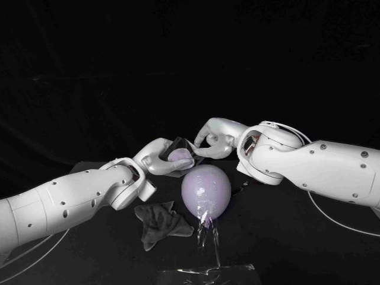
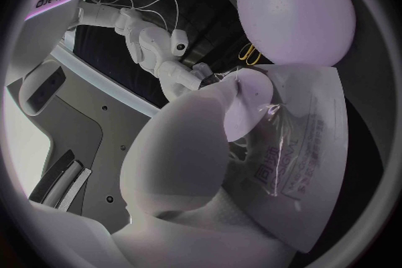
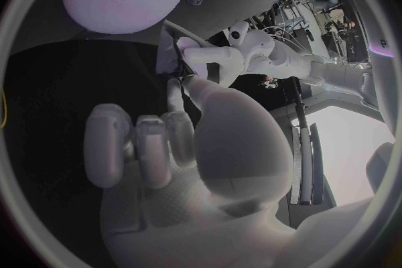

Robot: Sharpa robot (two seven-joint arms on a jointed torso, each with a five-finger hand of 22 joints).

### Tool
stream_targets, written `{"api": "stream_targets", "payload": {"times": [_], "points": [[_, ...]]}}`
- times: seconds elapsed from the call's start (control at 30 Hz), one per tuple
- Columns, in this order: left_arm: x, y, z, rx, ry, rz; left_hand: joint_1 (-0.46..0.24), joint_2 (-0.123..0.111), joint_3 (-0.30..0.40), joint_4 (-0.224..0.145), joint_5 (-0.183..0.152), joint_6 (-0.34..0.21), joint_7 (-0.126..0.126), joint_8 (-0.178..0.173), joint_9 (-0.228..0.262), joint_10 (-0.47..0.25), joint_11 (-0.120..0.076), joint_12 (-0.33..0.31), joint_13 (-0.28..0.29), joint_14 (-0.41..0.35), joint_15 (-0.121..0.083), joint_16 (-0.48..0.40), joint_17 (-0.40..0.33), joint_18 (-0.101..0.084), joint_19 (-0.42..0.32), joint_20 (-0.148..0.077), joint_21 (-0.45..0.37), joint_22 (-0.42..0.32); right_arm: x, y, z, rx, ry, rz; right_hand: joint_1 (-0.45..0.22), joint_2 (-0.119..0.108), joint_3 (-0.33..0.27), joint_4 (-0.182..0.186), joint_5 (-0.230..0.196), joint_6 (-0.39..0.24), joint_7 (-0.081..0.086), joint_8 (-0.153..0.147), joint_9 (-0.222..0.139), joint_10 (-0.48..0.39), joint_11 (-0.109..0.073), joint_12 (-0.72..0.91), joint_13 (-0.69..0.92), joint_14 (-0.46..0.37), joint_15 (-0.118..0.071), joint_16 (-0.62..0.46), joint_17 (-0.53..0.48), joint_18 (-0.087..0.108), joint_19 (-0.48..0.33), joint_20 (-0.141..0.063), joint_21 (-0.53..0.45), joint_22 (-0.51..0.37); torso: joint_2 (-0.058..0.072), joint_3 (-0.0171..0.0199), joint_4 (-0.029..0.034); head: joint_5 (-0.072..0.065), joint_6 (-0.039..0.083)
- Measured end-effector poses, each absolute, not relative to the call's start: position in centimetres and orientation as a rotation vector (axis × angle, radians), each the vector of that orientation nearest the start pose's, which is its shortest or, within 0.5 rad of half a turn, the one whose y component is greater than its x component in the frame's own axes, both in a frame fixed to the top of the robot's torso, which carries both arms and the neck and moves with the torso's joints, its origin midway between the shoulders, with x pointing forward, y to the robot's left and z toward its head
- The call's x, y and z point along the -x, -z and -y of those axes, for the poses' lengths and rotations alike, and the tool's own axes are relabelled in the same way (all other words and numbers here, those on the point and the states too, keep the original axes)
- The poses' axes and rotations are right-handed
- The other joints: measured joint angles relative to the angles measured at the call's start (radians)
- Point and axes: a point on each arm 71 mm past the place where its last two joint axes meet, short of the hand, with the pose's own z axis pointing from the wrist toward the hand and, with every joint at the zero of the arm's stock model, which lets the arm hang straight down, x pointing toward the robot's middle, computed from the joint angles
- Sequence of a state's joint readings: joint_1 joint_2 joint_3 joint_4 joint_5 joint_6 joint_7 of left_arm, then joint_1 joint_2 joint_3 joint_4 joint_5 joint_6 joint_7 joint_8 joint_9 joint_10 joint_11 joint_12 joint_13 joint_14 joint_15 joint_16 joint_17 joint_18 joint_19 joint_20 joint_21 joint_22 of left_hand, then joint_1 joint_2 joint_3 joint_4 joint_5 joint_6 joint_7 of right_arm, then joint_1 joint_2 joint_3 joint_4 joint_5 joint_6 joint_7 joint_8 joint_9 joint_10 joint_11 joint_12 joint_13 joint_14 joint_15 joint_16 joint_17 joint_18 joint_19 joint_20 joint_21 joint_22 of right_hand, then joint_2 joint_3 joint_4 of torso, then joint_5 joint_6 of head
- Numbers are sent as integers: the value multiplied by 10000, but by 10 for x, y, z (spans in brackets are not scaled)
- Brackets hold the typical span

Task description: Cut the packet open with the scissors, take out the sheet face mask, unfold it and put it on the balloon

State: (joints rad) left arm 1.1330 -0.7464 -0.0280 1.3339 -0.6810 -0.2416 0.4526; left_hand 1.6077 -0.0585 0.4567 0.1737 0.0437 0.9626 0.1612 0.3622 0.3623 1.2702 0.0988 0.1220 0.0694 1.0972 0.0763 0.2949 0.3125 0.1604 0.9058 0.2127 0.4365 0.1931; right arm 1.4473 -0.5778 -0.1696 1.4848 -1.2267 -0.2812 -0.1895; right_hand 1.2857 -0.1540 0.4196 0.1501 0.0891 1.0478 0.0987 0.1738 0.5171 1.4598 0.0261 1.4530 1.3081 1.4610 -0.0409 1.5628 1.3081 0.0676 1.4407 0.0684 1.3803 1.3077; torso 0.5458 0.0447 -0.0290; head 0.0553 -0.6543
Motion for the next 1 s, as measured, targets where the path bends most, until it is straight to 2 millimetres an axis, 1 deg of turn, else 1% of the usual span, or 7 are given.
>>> {"api": "stream_targets", "payload": {"times": [0.47,0.53,0.57,0.67,0.73,0.83,1.0], "points": [[-502,207,-192,3548,13767,-15691,-10,-18,-1,0,-24,-1,-2,32,-6,-15,15,-1,0,0,0,0,10,-2,0,0,0,20,-501,118,77,2276,-7697,-17008,3,4,85,-85,59,55,10,80,23,-5,-6,-35,-9,-1,1,-26,-8,1,-1,0,40,3,6,-6,0,-36,12],[-502,207,-191,3537,13780,-15695,-10,-18,-1,-1,-28,-1,-2,33,-6,-16,16,-1,0,0,0,0,10,-5,1,1,0,19,-501,118,77,2300,-7696,-17008,141,143,187,-181,47,188,-42,160,59,19,-30,-17,-8,-1,1,-12,-8,1,3,-5,40,3,6,-2,0,-44,12],[-502,207,-190,3533,13786,-15698,-11,-19,-2,-1,-19,-2,-2,33,-6,-16,16,-2,0,0,0,0,10,-65,1,1,0,19,-501,118,76,2305,-7697,-17008,341,342,407,-252,-80,287,-139,274,106,52,-102,37,-8,7,-7,7,-8,0,43,-45,57,2,6,0,0,-45,12],[-502,206,-189,3528,13796,-15712,-22,-31,17,-19,9,-2,-2,32,-6,-17,17,-2,-1,0,0,0,17,-66,-37,36,39,44,-502,118,76,2302,-7703,-16993,488,498,701,-355,-176,348,-202,396,171,69,-188,63,-8,53,-99,20,-8,0,98,-101,82,0,5,-1,0,-53,5],[-502,206,-189,3524,13803,-15718,-28,-26,29,-31,9,-3,-2,32,-6,-18,18,-3,-2,0,0,-1,23,-67,-73,0,39,61,-501,118,76,2295,-7730,-16970,434,810,1066,-412,-232,363,-221,507,205,68,-188,79,-7,42,-147,22,-7,-1,109,-113,82,-2,5,4,0,-59,3],[-503,205,-188,3513,13816,-15716,-70,-11,29,-31,9,-3,-2,32,-6,-34,34,-5,-3,-77,-9,0,40,-67,-181,32,119,113,-501,117,77,2238,-7809,-16897,394,903,1412,-467,-280,351,-245,681,269,68,-188,123,-4,43,-148,23,-6,-2,145,-150,124,-5,3,6,0,-63,3],[-503,203,-188,3520,13866,-15669,-180,-41,-42,-102,9,-317,128,-225,-43,-80,80,-23,-5,-131,10,2,82,-67,-337,49,196,180,-498,116,81,2072,-7995,-16664,290,1011,1682,-450,-356,331,-261,688,270,67,-188,123,-2,42,-147,23,1,-2,146,-151,124,-4,2,12,0,-74,38]]}}
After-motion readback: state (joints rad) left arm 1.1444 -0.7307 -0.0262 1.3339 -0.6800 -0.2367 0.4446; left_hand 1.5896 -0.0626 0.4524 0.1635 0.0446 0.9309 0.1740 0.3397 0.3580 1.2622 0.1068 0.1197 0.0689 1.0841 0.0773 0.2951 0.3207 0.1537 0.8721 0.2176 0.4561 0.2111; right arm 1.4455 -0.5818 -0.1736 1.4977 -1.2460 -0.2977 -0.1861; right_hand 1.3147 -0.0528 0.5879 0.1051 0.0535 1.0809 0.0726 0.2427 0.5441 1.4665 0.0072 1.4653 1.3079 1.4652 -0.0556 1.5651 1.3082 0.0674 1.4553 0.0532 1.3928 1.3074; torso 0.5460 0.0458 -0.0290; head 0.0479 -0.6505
